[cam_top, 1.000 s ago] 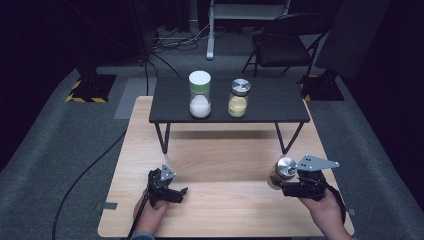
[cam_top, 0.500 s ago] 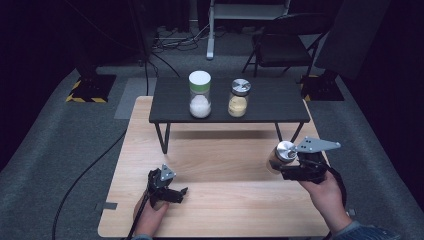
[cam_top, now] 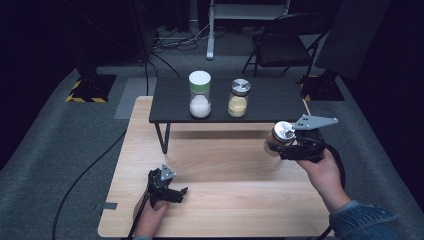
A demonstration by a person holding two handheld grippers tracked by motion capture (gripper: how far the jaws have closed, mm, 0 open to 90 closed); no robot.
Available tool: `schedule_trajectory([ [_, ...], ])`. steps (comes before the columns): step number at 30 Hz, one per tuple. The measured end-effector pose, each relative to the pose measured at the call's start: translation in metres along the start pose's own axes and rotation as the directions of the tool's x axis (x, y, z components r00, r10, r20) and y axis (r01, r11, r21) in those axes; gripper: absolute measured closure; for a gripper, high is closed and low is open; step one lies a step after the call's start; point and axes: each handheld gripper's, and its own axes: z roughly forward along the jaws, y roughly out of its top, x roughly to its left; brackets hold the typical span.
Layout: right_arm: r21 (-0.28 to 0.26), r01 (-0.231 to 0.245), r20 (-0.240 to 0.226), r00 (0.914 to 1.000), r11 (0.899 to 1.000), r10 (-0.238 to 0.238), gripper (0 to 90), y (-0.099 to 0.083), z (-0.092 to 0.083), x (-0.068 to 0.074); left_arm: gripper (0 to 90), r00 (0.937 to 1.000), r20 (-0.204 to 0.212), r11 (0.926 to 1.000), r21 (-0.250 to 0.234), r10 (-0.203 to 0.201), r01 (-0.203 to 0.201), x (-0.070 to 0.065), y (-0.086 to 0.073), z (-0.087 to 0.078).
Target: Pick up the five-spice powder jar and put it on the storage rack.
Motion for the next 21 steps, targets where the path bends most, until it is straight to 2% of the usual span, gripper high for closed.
schedule_trajectory([
  [11,0.004,0.003,0.003,1.0000,1.000,-0.003,30.4,0.032,0.008,-0.010,0.3,1.0000,0.004,1.0000,0.002,0.004,-0.004,0.001,0.001,0.000],
  [21,0.008,-0.019,0.014,0.9997,1.000,0.019,30.4,0.055,0.011,-0.024,0.3,0.9999,0.011,1.0000,0.001,0.008,-0.008,0.002,0.000,0.000],
])
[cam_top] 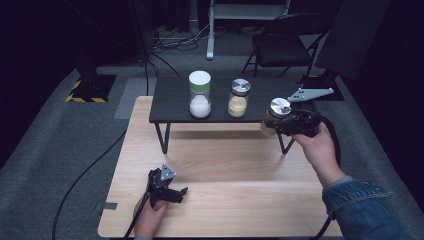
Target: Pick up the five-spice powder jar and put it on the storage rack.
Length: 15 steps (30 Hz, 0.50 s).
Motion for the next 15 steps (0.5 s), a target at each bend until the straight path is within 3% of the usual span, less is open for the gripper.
schedule_trajectory([
  [15,0.011,-0.021,0.033,0.9993,1.000,0.020,30.4,0.030,0.019,-0.018,0.3,1.0000,0.003,1.0000,0.001,0.003,-0.003,0.000,0.000,0.000],
])
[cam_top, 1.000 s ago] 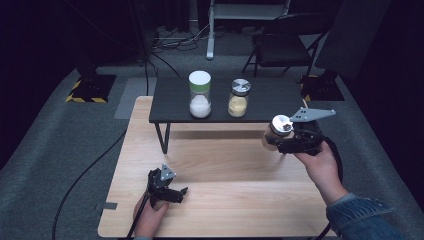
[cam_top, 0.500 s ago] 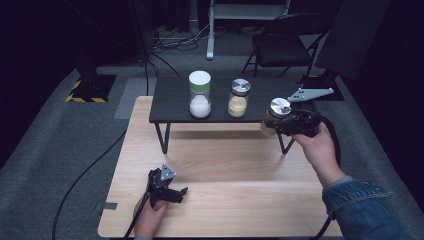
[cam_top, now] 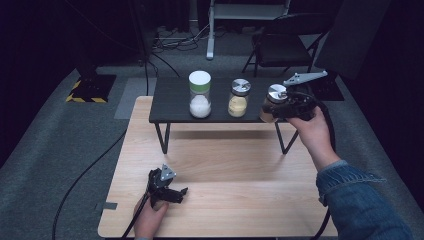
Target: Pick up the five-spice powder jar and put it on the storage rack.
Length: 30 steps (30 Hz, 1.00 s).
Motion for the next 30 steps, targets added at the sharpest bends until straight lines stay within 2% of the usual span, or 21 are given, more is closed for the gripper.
schedule_trajectory([
  [9,0.007,-0.001,0.031,0.9995,1.000,0.001,30.4,0.013,0.013,-0.004,0.3,1.0000,0.001,1.0000,0.001,0.002,-0.002,0.000,0.000,0.000],
  [13,0.028,0.007,0.040,0.9992,1.000,-0.008,30.4,0.019,0.020,-0.002,0.3,1.0000,0.001,1.0000,0.001,0.002,-0.002,0.000,0.000,0.000],
  [22,0.047,-0.004,0.032,0.9995,0.999,0.002,30.4,0.024,0.034,-0.005,0.3,1.0000,0.002,1.0000,0.001,0.004,-0.004,0.000,0.001,0.000],
  [26,0.071,-0.012,0.029,0.9995,0.997,0.010,30.3,0.026,0.039,-0.006,0.3,1.0000,0.002,1.0000,0.001,0.004,-0.004,0.000,0.000,0.000],
  [30,0.056,-0.036,0.018,0.9992,0.998,0.035,29.9,0.021,0.040,-0.011,0.3,1.0000,0.002,1.0000,0.001,0.004,-0.004,0.000,0.000,0.000],
])
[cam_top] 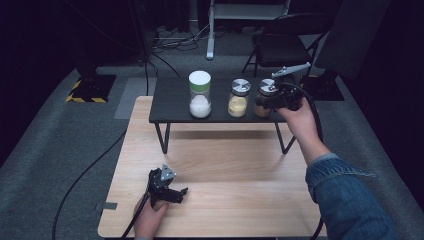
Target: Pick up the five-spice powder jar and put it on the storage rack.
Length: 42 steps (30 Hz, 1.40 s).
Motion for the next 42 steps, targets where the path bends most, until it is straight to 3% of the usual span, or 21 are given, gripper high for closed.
schedule_trajectory([
  [8,-0.027,0.013,0.020,0.9997,1.000,-0.012,16.5,-0.005,-0.006,0.003,0.3,1.0000,-0.001,1.0000,-0.001,0.000,0.000,0.000,0.000,0.000],
  [13,-0.044,-0.009,0.020,0.9998,0.999,0.010,11.8,-0.013,-0.015,0.001,0.3,1.0000,0.000,1.0000,0.000,0.000,0.000,0.000,0.000,0.000],
  [32,-0.090,-0.006,0.004,1.0000,0.996,0.007,8.7,-0.067,-0.052,0.001,0.3,1.0000,0.000,1.0000,-0.001,0.000,0.000,0.000,0.000,0.000],
  [42,-0.098,0.000,0.001,1.0000,0.995,0.000,7.9,-0.090,-0.060,0.003,0.3,1.0000,0.000,1.0000,-0.001,0.000,0.000,0.000,0.000,0.000],
])
